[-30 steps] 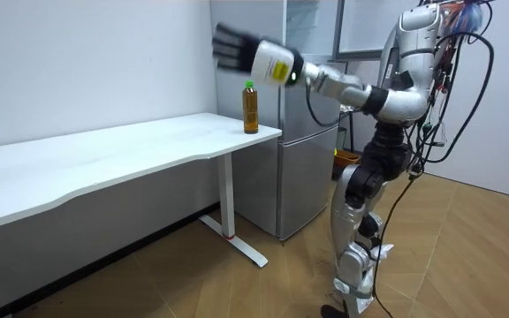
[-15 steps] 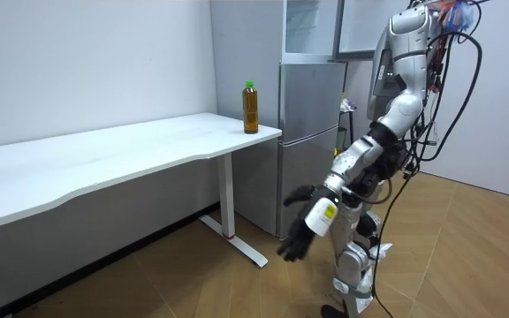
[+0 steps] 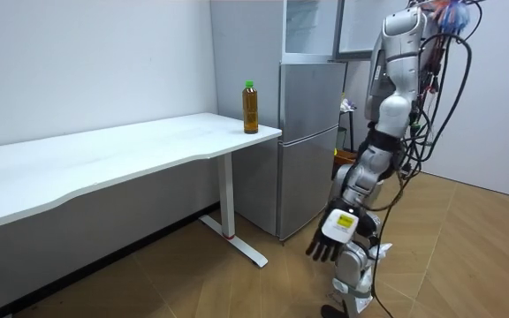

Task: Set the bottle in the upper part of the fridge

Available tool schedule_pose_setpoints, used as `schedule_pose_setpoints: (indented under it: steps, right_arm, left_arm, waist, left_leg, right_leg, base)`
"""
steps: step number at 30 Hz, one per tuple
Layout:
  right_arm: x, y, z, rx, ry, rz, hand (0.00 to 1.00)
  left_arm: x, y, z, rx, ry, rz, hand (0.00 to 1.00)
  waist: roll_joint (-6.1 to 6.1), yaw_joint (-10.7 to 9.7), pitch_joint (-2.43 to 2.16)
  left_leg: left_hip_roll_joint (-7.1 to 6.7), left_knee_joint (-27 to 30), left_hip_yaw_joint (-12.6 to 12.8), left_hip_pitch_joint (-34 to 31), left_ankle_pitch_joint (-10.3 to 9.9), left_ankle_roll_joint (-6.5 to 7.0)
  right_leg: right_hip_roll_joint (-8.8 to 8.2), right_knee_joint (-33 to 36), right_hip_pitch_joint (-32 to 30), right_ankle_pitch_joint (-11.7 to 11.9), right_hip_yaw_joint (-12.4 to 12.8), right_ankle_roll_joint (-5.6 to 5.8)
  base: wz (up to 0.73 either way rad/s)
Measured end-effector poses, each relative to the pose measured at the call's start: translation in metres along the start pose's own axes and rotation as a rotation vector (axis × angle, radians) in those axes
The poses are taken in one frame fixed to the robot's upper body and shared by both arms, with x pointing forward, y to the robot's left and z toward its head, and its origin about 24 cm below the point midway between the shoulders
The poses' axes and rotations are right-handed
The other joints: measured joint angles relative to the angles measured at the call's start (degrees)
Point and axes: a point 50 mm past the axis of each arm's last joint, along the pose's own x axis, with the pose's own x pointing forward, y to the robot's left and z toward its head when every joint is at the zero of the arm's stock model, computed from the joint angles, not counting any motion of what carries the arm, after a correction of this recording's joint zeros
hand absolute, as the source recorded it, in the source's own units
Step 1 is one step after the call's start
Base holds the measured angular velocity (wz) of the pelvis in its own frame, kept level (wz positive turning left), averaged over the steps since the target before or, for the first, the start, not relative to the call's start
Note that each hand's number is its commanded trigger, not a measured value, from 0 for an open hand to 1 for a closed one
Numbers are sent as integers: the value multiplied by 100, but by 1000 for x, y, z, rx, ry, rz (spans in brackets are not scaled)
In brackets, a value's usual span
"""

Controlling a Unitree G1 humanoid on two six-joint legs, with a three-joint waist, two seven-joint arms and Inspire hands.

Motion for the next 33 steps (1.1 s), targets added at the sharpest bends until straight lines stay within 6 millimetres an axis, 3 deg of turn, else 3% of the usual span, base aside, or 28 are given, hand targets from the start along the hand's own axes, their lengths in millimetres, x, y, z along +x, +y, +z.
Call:
schedule_pose_setpoints:
  steps: [6, 14, 19, 25, 33]
  right_arm:
    - [2, 8, 13, -27, -40, 50, 0]
    - [2, 21, 44, -58, -185, 151, 0]
    - [-4, 37, 76, -32, -335, 246, 0]
    - [-38, 73, 137, -116, -646, 448, 0]
    - [-82, 109, 173, -187, -862, 718, 0]
  left_arm:
    - [5, -19, 16, 137, -21, -121, 0]
    - [7, -32, 26, 189, -45, -200, 0]
    - [7, -33, 26, 189, -49, -216, 0]
    - [7, -30, 27, 196, -48, -231, 0]
    - [6, -29, 30, 201, -65, -251, 0]
  waist:
    - [-39, -159, -32]
    - [-142, -241, 22]
    - [-152, -218, 21]
    - [-153, -143, 23]
    - [-219, 55, 22]
  left_leg:
    - [-1, 49, 82, -36, 1, 4]
    - [5, 31, 251, -119, -1, 7]
    - [9, 7, 274, -125, 0, 8]
    - [8, 16, 327, -131, 1, 10]
    - [8, -14, 388, -140, 1, 11]
  right_leg:
    - [-2, 38, -70, 31, 53, 2]
    - [11, 58, -215, 42, 157, 0]
    - [40, 20, -219, 90, 198, 0]
    - [26, 87, -286, 96, 205, -4]
    - [41, 103, -340, 93, 278, 0]
  base:
    - [-7]
    - [-8]
    - [-3]
    - [-5]
    - [-4]
